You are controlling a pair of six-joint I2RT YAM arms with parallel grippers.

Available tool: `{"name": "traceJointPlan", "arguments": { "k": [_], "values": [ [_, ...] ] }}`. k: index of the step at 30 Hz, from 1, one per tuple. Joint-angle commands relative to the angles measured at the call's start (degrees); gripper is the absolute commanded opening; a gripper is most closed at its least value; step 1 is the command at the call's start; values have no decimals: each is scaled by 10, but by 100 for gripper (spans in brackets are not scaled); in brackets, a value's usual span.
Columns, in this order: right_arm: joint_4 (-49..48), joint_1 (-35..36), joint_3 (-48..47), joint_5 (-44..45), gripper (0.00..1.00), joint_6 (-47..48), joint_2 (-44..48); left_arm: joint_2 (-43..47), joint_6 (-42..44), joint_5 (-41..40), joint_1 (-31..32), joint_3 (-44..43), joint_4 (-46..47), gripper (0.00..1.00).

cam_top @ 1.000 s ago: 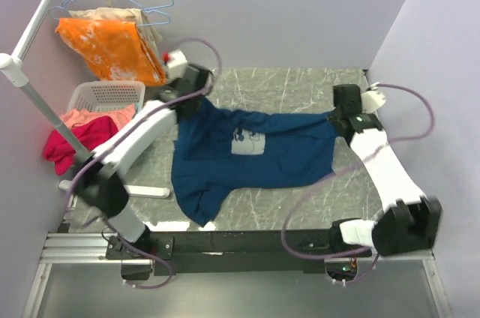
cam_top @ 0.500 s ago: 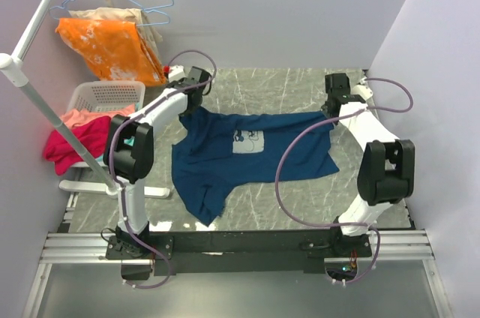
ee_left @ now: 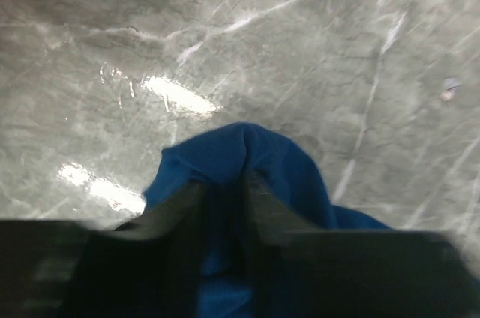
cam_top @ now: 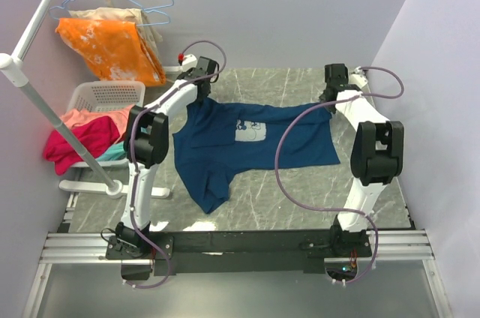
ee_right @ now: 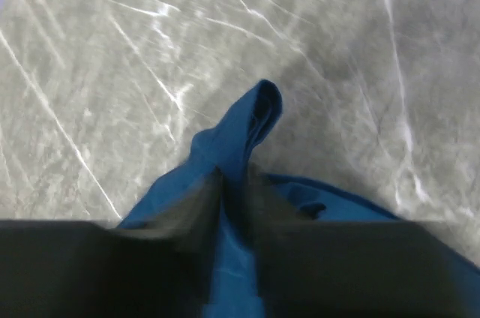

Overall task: Fold and stack the t-shirts
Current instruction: Flatten the tshirt out

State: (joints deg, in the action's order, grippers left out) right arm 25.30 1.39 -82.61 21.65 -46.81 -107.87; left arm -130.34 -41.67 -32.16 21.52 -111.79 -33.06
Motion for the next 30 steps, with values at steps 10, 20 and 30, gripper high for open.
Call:
{"name": "traceJointPlan", "arguments": {
  "k": [10,20,30],
  "values": [
    [-18,-4,-31,12,59,45,95,90,17,2,-20,17,14,85],
    [32,5,36,-28,60,37,138,202,-13,97,-11,125,-138,51],
    [12,43,116,-32,60,40,163,307,-3,146,13,346,-52,49]
  ]
}}
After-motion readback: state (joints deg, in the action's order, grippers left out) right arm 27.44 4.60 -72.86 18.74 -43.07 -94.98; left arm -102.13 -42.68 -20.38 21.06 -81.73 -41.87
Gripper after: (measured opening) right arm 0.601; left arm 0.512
